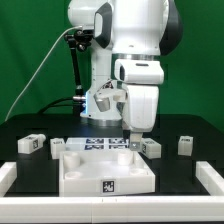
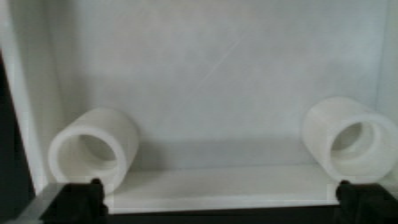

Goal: Assemble one leg

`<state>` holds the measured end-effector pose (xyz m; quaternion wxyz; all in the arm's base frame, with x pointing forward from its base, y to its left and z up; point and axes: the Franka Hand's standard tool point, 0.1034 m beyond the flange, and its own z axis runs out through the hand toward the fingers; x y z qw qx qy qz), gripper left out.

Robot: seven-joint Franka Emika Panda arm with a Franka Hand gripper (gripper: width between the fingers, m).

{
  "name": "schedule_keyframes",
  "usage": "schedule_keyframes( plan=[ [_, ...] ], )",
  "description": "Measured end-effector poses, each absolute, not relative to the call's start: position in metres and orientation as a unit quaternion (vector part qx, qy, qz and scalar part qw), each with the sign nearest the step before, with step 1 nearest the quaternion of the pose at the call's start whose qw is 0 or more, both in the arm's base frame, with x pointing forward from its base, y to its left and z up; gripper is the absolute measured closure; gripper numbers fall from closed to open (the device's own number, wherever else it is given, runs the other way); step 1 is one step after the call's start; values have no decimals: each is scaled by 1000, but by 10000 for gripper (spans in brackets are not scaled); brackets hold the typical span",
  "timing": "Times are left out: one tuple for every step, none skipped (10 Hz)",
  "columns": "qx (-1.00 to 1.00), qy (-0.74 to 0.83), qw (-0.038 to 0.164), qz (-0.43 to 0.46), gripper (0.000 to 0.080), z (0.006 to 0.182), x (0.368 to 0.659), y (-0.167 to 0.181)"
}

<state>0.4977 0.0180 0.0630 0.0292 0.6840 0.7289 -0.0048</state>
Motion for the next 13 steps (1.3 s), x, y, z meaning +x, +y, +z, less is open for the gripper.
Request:
schedule_keyframes(
  plan=[
    [684,729,29,-5,150,63,498,18],
    [684,729,29,-5,150,63,498,18],
    [684,729,29,-5,150,63,498,18],
    [684,729,29,-5,150,63,498,18],
    [680,733,30,-4,150,62,496,13],
    [674,739,28,-6,150,58,484,4],
    [670,742,21,-12,150,54,472,-6],
    [665,746,18,-15,150,51,467,-14],
    [658,753,11,-20,150,46,460,-24],
    [657,754,4,-24,150,40,453,-31],
    [657,754,-1,-25,150,32,447,-37],
    [656,754,-7,-26,150,24,442,-40],
    [659,752,-10,-23,150,16,439,-44]
  ],
)
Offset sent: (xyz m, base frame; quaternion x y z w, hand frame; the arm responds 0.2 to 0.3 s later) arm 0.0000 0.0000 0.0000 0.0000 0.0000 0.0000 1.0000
